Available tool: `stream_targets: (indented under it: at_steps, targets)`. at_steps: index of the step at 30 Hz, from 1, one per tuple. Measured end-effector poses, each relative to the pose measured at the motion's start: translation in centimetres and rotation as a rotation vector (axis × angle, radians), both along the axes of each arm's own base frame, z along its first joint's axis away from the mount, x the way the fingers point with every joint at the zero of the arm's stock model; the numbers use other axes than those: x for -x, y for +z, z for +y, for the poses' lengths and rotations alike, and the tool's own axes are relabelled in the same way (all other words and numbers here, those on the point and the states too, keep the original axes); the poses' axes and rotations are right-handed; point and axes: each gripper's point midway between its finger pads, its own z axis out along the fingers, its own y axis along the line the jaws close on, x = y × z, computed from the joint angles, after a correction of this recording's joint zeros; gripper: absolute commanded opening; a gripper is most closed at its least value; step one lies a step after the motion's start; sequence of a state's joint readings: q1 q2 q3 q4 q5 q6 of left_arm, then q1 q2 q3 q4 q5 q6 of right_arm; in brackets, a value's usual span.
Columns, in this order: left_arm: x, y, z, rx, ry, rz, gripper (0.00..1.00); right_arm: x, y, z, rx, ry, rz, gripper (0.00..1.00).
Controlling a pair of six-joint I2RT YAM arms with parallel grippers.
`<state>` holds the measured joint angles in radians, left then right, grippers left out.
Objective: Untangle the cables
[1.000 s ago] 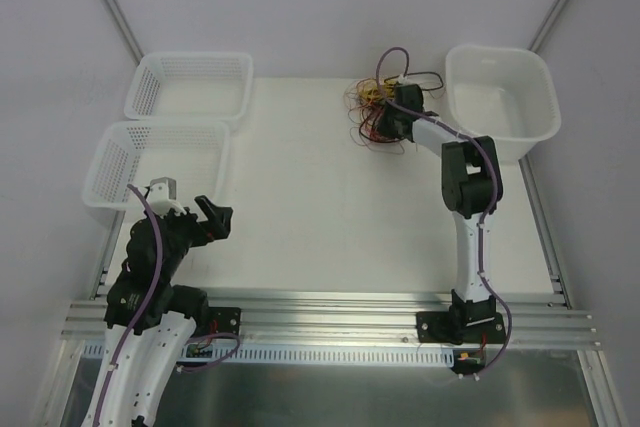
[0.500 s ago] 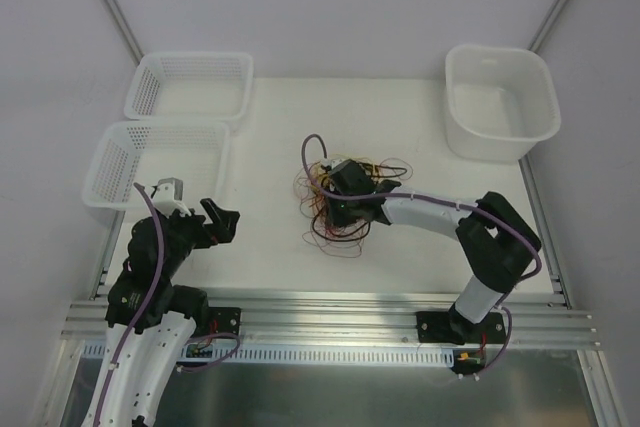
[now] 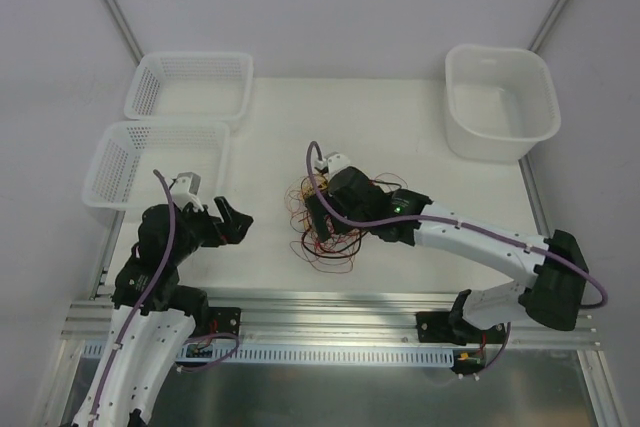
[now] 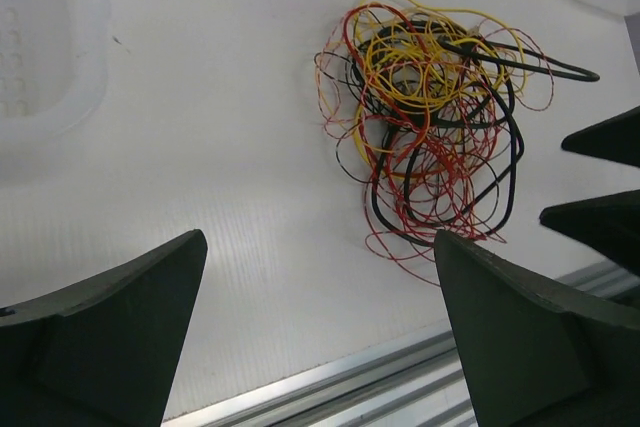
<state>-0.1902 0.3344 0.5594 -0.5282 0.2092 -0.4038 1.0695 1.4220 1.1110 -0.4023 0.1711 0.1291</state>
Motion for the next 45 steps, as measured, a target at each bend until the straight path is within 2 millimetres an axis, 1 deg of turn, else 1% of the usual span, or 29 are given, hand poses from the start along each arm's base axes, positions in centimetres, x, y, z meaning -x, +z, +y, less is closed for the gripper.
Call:
stream_targets:
  at_steps: [1,4,7,8,10,13,16,18,21,26,29,33,36,39,42,44,45]
  targets:
    - [0.0,-0.2,-0.3,0.005,-0.013,0.01,0.99,-0.2,1.1,-0.6,-0.008,-0.017,-0.027,0.9]
    - [-0.3,-0.5,-1.2,0.032,-0.054,0.045,0.99,-0.7,3.6,-2.9,-0.009,-0.078,-0.098,0.91]
    - [-0.7,-1.3,-2.3,0.061,-0.09,0.115,0.99,-1.5,4.9,-5.7,0.012,-0.155,-0.151,0.9]
    - [-0.7,-1.7,-2.8,0.071,-0.107,0.15,0.99,-1.8,5.0,-6.6,0.017,-0.18,-0.158,0.9]
    - [-0.8,-2.3,-3.9,0.07,-0.142,0.214,0.99,-2.7,4.4,-9.1,0.042,-0.247,-0.166,0.89]
    - [-0.9,-2.8,-5.9,0.052,-0.205,0.276,0.99,-3.3,2.7,-12.7,0.088,-0.331,-0.153,0.89]
    - [-0.9,-3.0,-8.4,0.019,-0.271,0.302,0.99,-3.5,1.3,-15.7,0.128,-0.39,-0.14,0.89]
    - [-1.0,-3.3,-10.3,0.001,-0.31,0.312,0.99,-3.8,1.2,-17.1,0.147,-0.408,-0.143,0.9]
    - [-1.3,-4.1,-12.4,-0.03,-0.333,0.337,0.99,-4.4,1.4,-18.2,0.167,-0.392,-0.16,0.91]
    - [-3.1,-5.7,-15.0,-0.091,-0.313,0.382,0.99,-5.4,1.3,-18.6,0.203,-0.278,-0.176,0.94]
    - [-4.2,-6.4,-15.8,-0.115,-0.296,0.396,0.99,-6.3,0.1,-18.3,0.251,-0.195,-0.158,0.95]
    - [-5.2,-6.8,-16.1,-0.133,-0.271,0.395,0.99,-7.5,-2.0,-17.5,0.293,-0.104,-0.103,0.92]
    - [-5.7,-7.2,-15.9,-0.15,-0.249,0.397,0.99,-8.4,-3.2,-16.1,0.274,-0.042,-0.068,0.89]
    - [-6.1,-8.0,-15.9,-0.17,-0.236,0.411,0.99,-9.3,-3.8,-14.7,0.249,-0.004,-0.061,0.88]
    - [-6.4,-9.1,-16.0,-0.188,-0.229,0.431,0.99,-10.3,-4.1,-14.0,0.241,0.007,-0.078,0.87]
    - [-6.4,-9.9,-16.0,-0.2,-0.227,0.447,0.99,-10.7,-4.1,-13.8,0.239,0.015,-0.09,0.83]
    - [-6.4,-10.3,-16.0,-0.207,-0.226,0.458,0.99,-10.8,-4.1,-13.7,0.234,0.022,-0.094,0.79]
